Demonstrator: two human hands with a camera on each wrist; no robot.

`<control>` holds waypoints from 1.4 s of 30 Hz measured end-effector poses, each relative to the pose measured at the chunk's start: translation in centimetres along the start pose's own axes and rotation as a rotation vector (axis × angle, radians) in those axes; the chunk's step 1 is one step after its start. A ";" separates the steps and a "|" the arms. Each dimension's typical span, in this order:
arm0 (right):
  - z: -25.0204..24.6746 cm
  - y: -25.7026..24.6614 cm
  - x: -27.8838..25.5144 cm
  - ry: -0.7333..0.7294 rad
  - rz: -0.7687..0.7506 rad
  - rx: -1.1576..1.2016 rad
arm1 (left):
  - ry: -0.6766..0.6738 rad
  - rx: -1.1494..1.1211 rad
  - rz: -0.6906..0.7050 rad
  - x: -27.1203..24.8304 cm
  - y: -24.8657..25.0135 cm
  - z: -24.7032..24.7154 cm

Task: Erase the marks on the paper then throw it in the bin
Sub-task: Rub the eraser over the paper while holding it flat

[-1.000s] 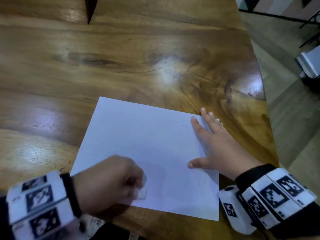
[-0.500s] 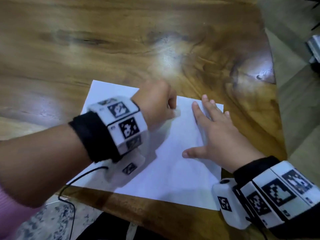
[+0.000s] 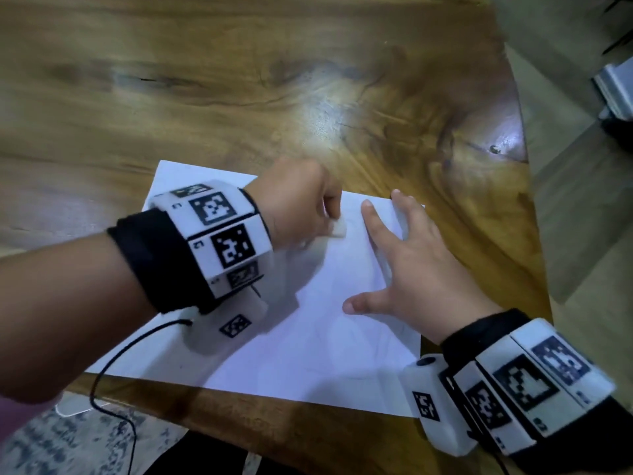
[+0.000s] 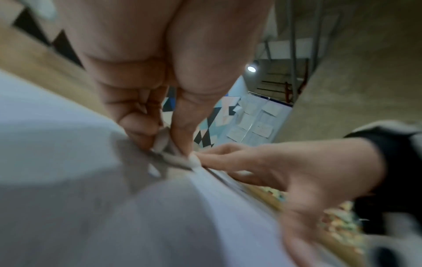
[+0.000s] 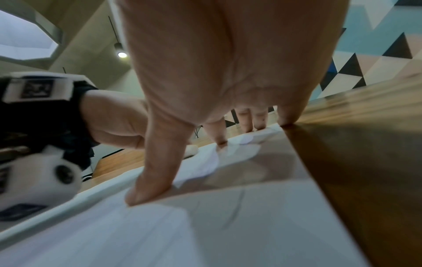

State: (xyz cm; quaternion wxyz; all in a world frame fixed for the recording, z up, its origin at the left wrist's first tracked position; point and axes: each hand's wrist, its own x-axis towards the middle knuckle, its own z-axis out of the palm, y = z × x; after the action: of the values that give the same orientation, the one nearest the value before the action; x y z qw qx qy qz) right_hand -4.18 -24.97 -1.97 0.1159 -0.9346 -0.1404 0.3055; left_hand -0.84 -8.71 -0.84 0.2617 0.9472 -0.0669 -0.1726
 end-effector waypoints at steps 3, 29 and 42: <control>0.1 0.0 -0.1 0.026 -0.008 -0.013 | 0.134 -0.008 -0.046 1.1 0.1 -0.5; -0.1 0.5 -0.4 0.070 0.026 0.053 | -0.032 0.072 0.026 -0.4 -0.7 -0.7; 0.2 0.5 -0.3 0.070 0.012 -0.041 | -0.131 0.100 0.080 0.2 -0.4 -0.1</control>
State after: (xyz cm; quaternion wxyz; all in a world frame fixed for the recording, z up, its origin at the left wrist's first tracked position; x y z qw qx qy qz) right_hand -4.41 -25.51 -2.08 0.0998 -0.9478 -0.1371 0.2702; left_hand -0.63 -8.36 -1.02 0.2158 0.9424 -0.1303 -0.2199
